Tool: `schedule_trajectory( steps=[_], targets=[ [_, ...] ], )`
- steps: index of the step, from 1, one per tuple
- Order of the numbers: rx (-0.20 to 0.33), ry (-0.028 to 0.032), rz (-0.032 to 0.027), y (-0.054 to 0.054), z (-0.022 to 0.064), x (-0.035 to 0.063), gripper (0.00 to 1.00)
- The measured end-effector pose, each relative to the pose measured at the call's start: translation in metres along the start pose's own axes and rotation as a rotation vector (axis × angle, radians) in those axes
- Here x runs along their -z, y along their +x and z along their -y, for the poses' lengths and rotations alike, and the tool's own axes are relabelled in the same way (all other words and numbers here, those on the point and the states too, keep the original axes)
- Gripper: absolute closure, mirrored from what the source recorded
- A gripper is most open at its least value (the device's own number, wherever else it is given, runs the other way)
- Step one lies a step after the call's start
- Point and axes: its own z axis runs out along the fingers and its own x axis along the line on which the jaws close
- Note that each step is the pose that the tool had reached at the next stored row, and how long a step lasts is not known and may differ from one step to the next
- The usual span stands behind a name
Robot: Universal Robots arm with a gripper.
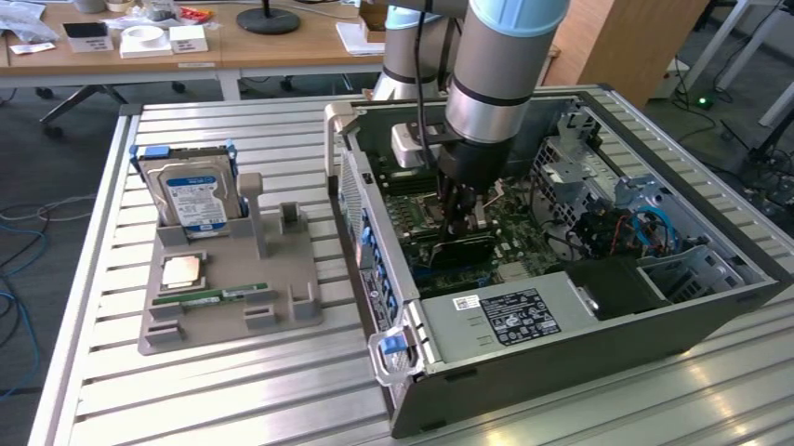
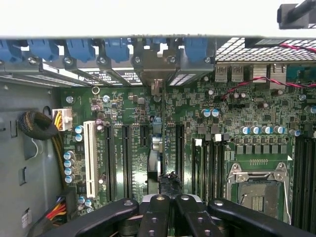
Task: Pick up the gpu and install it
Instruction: 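Press down on the gpu until it lock into place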
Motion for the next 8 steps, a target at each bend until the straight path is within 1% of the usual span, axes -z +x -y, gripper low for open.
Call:
schedule_trajectory(
  steps=[8],
  targets=[
    [0.000,-0.0005,-0.0008,0.0000,-0.0003,-0.0005,0.89]
  ],
)
